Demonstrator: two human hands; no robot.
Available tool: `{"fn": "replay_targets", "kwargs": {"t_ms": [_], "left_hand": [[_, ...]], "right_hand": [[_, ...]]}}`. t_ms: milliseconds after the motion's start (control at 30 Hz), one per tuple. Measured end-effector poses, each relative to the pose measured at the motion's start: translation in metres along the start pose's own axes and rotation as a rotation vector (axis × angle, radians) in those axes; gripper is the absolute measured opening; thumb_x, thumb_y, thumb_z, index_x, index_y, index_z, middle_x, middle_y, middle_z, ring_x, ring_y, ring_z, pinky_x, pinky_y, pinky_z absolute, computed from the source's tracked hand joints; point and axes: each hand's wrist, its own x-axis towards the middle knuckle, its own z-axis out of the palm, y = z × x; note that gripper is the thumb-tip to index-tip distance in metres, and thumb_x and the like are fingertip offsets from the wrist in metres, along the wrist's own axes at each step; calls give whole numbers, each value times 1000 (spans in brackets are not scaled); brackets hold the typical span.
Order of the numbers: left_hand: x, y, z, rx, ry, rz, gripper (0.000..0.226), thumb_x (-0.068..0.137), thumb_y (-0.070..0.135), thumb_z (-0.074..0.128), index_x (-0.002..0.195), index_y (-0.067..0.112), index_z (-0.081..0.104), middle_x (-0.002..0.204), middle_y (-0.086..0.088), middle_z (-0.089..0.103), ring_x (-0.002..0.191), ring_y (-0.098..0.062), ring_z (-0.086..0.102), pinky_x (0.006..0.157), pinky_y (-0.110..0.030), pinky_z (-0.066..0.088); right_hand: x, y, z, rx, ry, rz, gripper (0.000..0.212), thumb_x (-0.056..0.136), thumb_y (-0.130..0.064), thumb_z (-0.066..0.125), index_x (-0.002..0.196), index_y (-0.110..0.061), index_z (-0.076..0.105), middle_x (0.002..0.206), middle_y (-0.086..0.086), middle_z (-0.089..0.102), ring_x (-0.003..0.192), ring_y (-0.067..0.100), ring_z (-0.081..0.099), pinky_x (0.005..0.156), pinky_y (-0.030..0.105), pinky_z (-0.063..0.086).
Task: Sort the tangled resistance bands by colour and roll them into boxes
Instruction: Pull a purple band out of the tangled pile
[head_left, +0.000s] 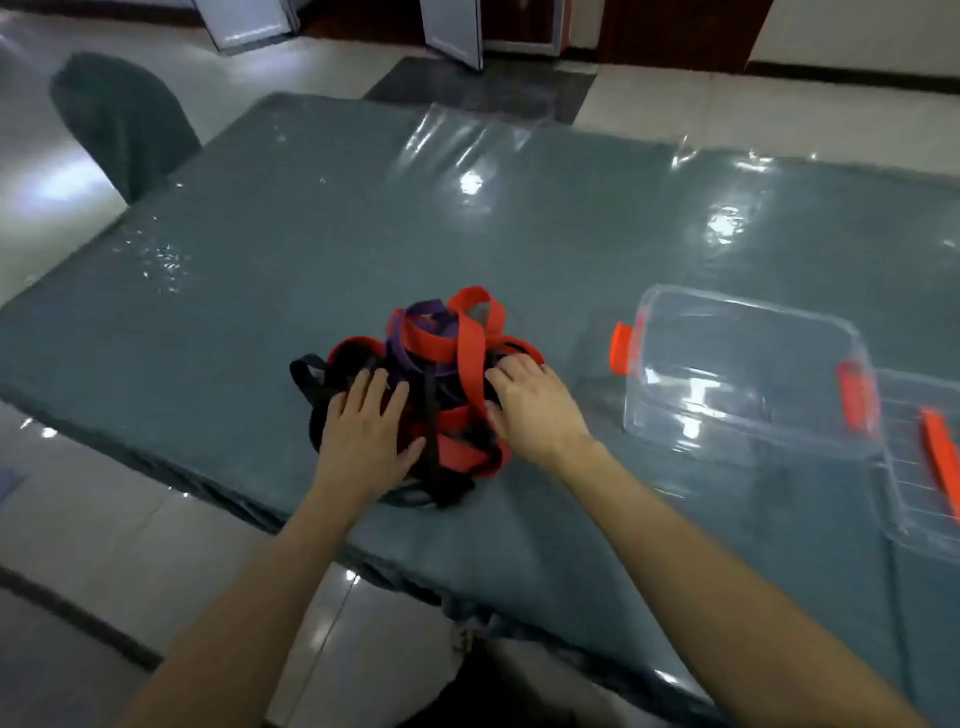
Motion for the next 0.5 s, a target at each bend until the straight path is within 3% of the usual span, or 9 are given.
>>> {"fn": "replay_targets", "kwargs": {"t_ms": [67,133,200,233,333,433,500], "left_hand": [[17,-20,5,-110,-154,-117,122,77,92,62,173,32,16,181,-16,14,167,-42,14,123,-67,32],[28,-29,13,-286,-328,-229,141,64,101,65,171,44,-6,182,-13,5,167,-42,14,120,-67,36],[30,-27,26,-341,-387,-269,135,67,91,72,169,49,-7,172,-18,31,153,-43,42,111,-62,48],[28,-27,32,-308,-364,-244,125,71,88,69,169,49,1,159,-17,47,141,-42,54,107,-59,50],[27,-39,35,-279,-263,-189,95,76,79,72,157,48,33,130,-5,63,120,-34,66,97,-52,53],[41,-56,21,-436,-209,-138,70,76,58,88,136,47,52,119,5,68,109,-27,70,85,-41,56],[55,-61,1,-505,-94,-103,60,77,44,90,129,45,58,117,8,70,108,-24,71,86,-39,57]], "right_hand": [[33,-12,8,74,57,39,44,92,-30,70,129,-8,64,138,15,61,137,39,52,109,54,46],[61,-20,13,56,-27,79,84,86,-40,80,158,-14,45,165,19,40,158,39,30,124,60,32],[84,-20,25,40,-206,163,115,84,-57,81,172,-24,15,176,19,19,163,40,17,129,62,21],[91,-17,31,54,-281,214,115,86,-62,78,172,-27,10,175,19,21,160,42,26,128,60,24],[87,-5,43,103,-277,309,85,96,-55,70,166,-29,29,153,16,50,128,44,60,112,52,44],[72,6,38,188,-92,335,52,100,-37,65,150,-29,52,126,13,70,110,42,69,96,49,53],[67,15,20,245,43,379,40,98,-29,65,138,-29,63,113,12,78,102,41,73,88,48,57]]}}
